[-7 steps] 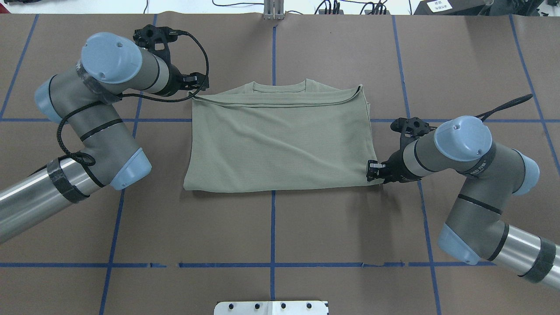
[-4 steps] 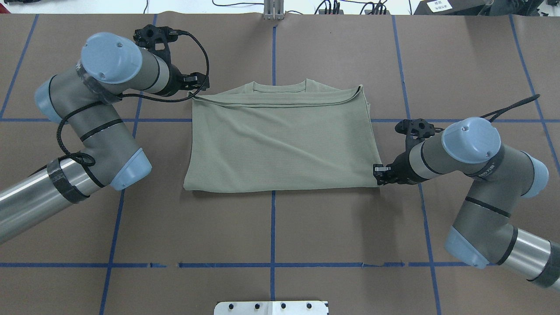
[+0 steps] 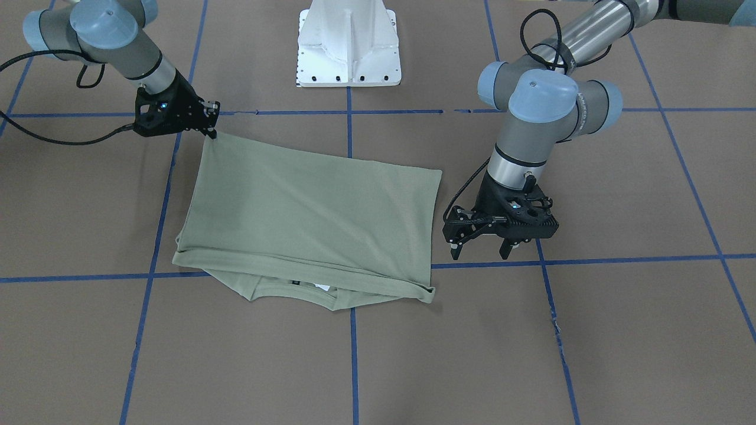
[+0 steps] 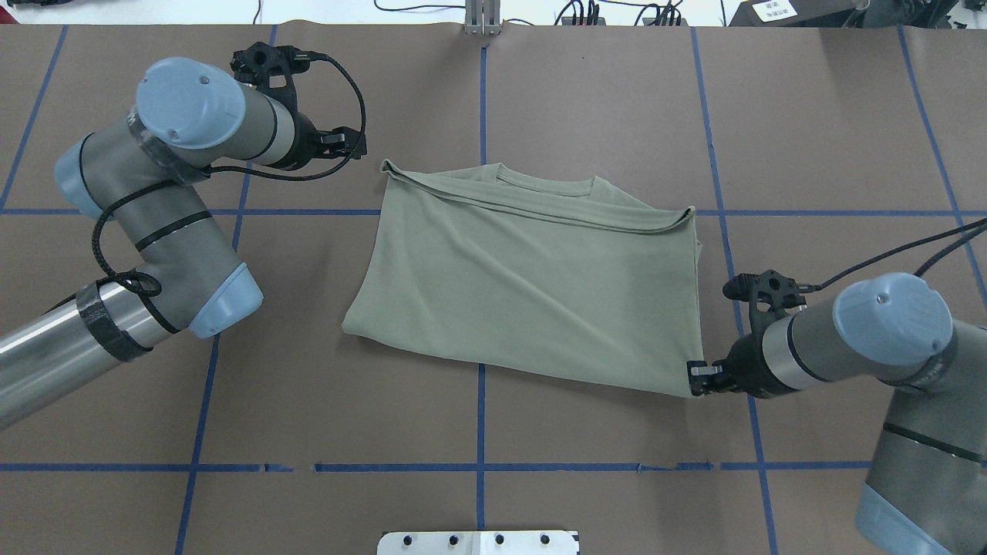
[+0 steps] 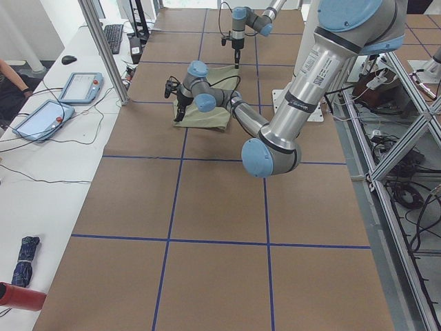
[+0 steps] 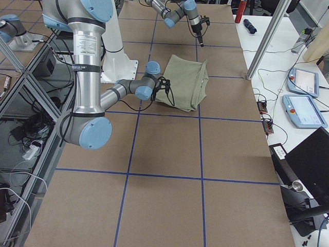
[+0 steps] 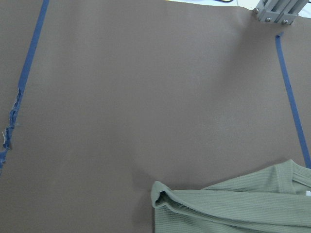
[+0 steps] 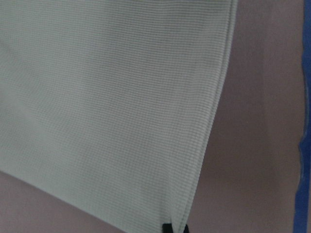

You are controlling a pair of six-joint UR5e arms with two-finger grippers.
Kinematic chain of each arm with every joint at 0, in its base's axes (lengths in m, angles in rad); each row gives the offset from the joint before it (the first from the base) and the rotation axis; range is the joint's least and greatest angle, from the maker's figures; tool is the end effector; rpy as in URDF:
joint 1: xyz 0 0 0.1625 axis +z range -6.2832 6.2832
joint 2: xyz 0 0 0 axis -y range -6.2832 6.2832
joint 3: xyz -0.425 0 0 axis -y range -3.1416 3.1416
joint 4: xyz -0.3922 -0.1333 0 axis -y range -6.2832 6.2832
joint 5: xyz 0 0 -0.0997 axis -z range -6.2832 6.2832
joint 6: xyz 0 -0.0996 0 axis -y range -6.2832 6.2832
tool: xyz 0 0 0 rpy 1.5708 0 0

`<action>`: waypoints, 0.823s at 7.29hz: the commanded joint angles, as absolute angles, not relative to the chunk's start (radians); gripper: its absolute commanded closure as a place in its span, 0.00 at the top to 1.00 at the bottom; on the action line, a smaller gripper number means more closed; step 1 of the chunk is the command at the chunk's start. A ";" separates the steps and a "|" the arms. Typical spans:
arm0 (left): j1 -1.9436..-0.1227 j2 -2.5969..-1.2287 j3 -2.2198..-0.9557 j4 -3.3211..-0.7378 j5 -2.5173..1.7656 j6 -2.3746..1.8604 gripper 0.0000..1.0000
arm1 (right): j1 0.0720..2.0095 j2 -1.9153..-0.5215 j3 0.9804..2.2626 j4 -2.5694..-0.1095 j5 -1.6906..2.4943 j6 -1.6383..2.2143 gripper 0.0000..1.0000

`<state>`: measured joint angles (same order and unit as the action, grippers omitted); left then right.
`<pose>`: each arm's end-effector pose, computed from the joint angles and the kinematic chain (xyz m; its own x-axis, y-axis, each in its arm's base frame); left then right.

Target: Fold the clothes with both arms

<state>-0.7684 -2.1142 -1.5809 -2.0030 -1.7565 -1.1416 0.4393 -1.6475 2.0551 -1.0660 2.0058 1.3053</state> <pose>0.4163 -0.5622 0.2911 0.5993 -0.0104 -0.8005 0.3552 0.8996 0.2542 -0.3774 -0.2783 0.4072 0.5564 -0.0014 0.8309 0.0642 0.9971 -0.0413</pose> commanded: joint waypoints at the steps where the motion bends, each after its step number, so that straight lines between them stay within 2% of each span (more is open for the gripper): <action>1: -0.762 -2.091 -1.606 -2.003 -1.717 -1.143 1.00 | 0.295 -1.803 2.178 -1.065 2.072 1.316 0.00; 2: -0.761 -2.091 -1.612 -2.003 -1.717 -1.143 1.00 | 0.220 -1.857 2.212 -1.065 2.104 1.321 0.00; 3: -0.761 -2.091 -1.615 -2.003 -1.717 -1.143 1.00 | 0.186 -1.870 2.212 -1.063 2.141 1.321 0.99; 4: -0.759 -2.091 -1.624 -2.002 -1.717 -1.143 1.00 | 0.183 -1.867 2.217 -1.060 2.143 1.321 1.00; 6: -0.733 -2.091 -1.652 -1.993 -1.727 -1.161 1.00 | 0.344 -1.830 2.217 -1.055 2.140 1.309 1.00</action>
<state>-0.7510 -2.0914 -1.6341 -1.9993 -1.7224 -1.1477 0.2456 -1.8546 2.2173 -1.0573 2.1391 1.3181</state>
